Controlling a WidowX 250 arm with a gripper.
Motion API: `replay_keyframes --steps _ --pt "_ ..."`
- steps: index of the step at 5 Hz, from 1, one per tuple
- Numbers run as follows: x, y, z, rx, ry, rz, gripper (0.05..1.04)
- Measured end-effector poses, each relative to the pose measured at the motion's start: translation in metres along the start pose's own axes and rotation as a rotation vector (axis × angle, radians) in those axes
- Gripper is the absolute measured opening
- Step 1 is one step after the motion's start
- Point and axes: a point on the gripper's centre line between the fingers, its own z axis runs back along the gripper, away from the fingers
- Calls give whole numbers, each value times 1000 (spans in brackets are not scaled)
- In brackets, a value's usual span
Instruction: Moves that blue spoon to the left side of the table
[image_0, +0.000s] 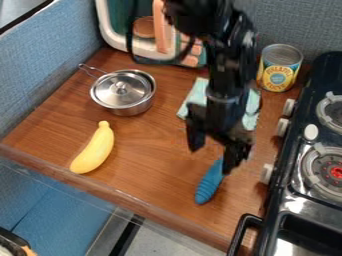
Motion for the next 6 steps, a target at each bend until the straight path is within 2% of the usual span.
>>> replay_keyframes --steps 1,2,4,5,6 --pt "0 -11 -14 -39 7 -9 1000" --pt "1 -16 -16 -47 8 -20 914" --pt "-1 -14 -17 -23 19 -7 403" --pt "-5 -9 -15 11 47 -26 388" --pt "-2 20 26 31 -56 27 388"
